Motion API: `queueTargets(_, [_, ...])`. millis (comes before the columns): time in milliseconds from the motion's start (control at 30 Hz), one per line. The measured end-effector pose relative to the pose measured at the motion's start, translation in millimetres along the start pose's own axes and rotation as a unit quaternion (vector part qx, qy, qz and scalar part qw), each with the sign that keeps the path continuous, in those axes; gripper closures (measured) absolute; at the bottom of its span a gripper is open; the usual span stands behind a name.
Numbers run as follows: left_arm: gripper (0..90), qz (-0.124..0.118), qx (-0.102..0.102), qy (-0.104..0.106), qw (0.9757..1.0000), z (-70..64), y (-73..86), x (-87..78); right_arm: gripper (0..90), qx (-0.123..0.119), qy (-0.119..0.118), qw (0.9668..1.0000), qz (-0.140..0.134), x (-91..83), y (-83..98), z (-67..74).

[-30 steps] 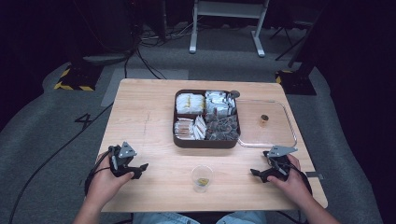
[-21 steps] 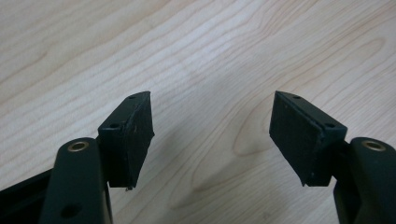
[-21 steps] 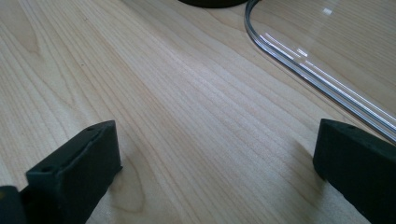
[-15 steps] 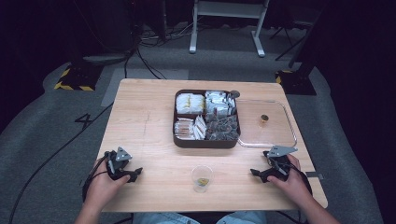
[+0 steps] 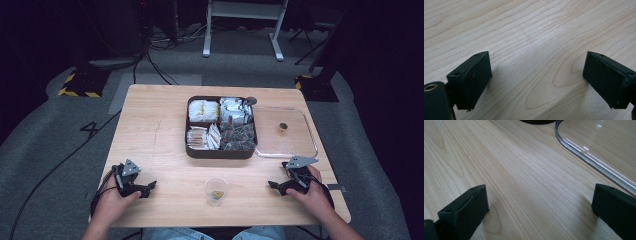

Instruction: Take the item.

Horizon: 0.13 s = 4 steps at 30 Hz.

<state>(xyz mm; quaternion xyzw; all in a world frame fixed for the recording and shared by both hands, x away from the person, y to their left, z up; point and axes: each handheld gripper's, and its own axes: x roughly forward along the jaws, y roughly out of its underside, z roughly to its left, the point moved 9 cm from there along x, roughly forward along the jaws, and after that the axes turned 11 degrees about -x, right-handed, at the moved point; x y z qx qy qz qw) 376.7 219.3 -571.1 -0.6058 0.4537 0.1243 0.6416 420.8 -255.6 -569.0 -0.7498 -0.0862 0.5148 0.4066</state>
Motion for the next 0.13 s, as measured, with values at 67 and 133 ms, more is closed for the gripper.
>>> queueTargets(67, [8.8,0.000,0.000,0.000,1.0000,0.0,0.0,0.0,0.8,0.000,0.000,1.0000,0.000,0.0,0.0,0.0])
queueTargets(133, [8.6,0.000,-0.001,-0.002,1.0000,0.1,0.1,0.0,0.8,0.000,0.000,1.0000,0.000,0.0,0.0,0.0])
